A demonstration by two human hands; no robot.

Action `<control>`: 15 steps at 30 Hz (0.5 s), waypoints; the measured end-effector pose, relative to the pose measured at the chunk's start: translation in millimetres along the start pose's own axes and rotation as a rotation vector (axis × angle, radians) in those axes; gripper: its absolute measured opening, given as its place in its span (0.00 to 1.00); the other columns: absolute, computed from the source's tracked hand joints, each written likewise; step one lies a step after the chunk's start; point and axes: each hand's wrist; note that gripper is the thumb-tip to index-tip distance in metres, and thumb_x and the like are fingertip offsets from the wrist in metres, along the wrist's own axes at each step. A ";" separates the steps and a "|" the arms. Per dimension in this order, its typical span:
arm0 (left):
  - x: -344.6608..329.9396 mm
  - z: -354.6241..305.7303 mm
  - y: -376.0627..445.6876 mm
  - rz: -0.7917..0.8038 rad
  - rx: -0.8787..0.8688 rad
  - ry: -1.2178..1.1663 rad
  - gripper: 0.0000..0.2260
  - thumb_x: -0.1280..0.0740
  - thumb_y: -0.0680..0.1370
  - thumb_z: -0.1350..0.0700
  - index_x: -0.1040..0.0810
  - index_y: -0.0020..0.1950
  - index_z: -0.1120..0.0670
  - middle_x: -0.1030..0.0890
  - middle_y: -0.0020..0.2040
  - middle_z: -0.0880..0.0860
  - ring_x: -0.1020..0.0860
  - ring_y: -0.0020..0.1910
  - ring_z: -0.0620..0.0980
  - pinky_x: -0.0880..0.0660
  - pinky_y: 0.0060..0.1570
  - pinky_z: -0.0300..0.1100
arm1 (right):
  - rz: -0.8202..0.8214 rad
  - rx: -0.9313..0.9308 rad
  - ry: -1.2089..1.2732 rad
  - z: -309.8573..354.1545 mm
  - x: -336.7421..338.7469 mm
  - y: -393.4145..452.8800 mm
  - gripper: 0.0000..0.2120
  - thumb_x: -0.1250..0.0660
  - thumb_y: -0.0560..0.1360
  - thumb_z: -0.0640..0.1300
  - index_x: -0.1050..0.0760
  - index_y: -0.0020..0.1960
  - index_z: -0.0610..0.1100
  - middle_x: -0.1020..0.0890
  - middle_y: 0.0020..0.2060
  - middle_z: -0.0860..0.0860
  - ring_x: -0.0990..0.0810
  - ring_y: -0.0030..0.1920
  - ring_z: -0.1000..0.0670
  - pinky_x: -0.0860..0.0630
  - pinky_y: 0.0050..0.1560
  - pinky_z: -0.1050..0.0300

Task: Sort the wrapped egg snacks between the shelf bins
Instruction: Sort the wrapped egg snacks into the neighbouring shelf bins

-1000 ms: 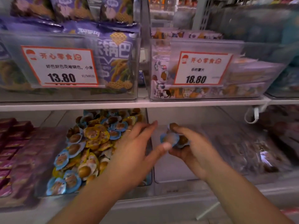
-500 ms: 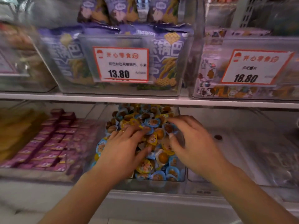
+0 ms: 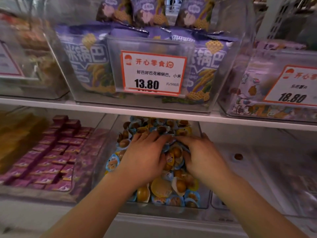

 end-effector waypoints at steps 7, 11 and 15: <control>0.3 -1.0 6.5 0.002 -0.026 0.034 0.23 0.41 0.76 0.44 0.29 0.72 0.41 0.24 0.57 0.49 0.25 0.58 0.53 0.34 0.59 0.49 | -0.187 -0.017 0.332 -2.6 -0.8 -12.9 0.17 0.34 0.76 0.37 0.20 0.61 0.52 0.16 0.55 0.52 0.22 0.57 0.51 0.32 0.71 0.44; 4.1 5.7 2.9 -0.085 0.020 -0.223 0.15 0.32 0.77 0.49 0.19 0.63 0.45 0.21 0.54 0.47 0.22 0.54 0.49 0.28 0.57 0.45 | -0.253 -0.022 0.399 0.1 -2.9 -24.2 0.16 0.35 0.78 0.37 0.21 0.63 0.50 0.17 0.56 0.51 0.23 0.57 0.52 0.31 0.70 0.47; 13.3 9.6 -3.6 -0.285 0.146 -0.486 0.07 0.29 0.76 0.56 0.15 0.48 0.44 0.18 0.46 0.42 0.21 0.46 0.39 0.25 0.46 0.35 | -0.417 -0.039 0.459 -1.5 4.9 -29.6 0.14 0.35 0.79 0.37 0.20 0.62 0.46 0.18 0.55 0.50 0.21 0.56 0.50 0.24 0.62 0.56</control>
Point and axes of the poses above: each hand's wrist, its own y-axis towards the middle knuckle, its own x-axis out of the back of the hand, z = x × y
